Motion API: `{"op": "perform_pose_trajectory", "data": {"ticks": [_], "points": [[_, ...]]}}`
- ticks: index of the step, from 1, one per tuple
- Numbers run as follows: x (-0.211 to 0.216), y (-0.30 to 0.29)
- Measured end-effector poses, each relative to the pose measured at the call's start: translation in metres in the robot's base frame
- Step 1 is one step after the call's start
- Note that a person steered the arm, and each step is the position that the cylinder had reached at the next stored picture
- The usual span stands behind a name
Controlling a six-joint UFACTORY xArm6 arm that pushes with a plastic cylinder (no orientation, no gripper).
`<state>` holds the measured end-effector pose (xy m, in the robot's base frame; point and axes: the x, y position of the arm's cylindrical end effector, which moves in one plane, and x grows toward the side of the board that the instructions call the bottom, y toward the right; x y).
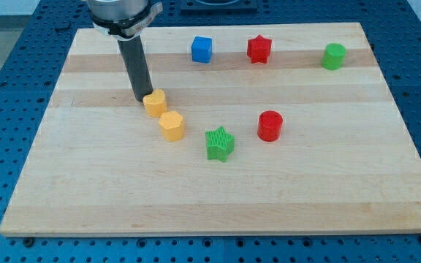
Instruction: Point at blue cube
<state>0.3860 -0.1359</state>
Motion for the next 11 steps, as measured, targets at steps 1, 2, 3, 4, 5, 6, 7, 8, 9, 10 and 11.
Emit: {"op": "perform_pose_trajectory", "data": {"ticks": [1,2,3,4,5,6,7,8,9,10,11], "points": [[0.000,-0.003],[0.002,-0.003],[0.002,-0.020],[-0.017,-0.041],[-0.067,-0.020],[-0.110,0.016],[-0.133,0.050],[-0.158,0.084],[-0.168,0.109],[-0.160,0.107],[-0.154,0.096]]}}
